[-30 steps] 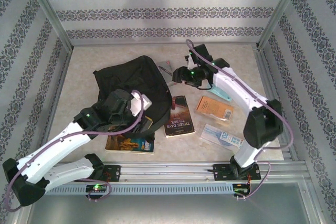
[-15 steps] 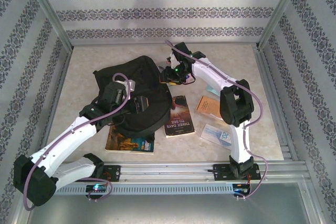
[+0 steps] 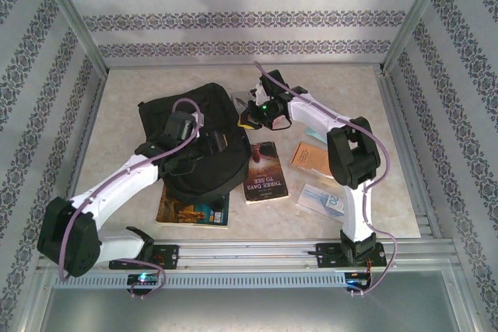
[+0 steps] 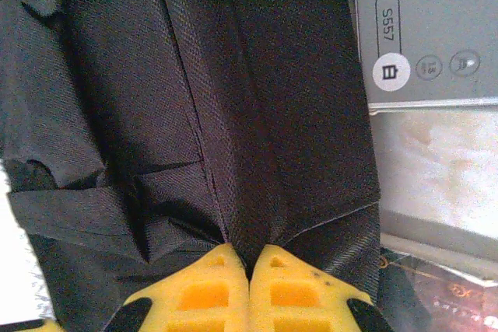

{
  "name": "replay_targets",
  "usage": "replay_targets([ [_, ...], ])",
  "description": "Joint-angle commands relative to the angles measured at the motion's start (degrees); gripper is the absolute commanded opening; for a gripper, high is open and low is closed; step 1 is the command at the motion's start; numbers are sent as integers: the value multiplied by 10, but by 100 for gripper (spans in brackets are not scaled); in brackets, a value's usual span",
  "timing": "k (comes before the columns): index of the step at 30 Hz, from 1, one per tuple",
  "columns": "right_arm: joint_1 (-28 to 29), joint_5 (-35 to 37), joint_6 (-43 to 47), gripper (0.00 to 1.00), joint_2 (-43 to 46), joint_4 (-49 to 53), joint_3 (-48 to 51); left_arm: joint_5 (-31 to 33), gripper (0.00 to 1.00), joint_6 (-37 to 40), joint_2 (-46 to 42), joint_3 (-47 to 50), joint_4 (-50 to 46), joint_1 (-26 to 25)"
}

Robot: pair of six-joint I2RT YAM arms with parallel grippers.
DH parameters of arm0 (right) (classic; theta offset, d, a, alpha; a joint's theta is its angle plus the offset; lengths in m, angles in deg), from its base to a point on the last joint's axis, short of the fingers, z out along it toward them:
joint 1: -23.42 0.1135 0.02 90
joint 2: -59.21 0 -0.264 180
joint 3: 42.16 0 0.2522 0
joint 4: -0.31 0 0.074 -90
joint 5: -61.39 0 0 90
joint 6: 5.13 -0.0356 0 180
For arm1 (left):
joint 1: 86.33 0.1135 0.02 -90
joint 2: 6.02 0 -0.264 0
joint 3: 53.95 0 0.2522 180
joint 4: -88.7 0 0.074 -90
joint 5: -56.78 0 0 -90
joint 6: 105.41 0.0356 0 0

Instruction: Pack the student bag

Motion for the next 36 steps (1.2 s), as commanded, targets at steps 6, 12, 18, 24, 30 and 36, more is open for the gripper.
replay_targets([
  [6,5,-23,-126,0,69,-159,77,-81,56,-93,88,-65,83,7],
  [12,15,-3,-146,0,83,-170,97,-123,47,-100,134,-81,89,5],
  [18,13,3,-166,0,94,-185,110,-138,43,-90,141,-76,69,0],
  [24,13,-3,-200,0,96,-216,126,-146,41,-92,152,-70,84,-6],
  [30,16,-8,-223,0,96,-242,139,-156,33,-99,170,-64,110,-11],
  [36,19,-1,-215,0,105,-237,143,-163,16,-101,175,-63,124,-11],
])
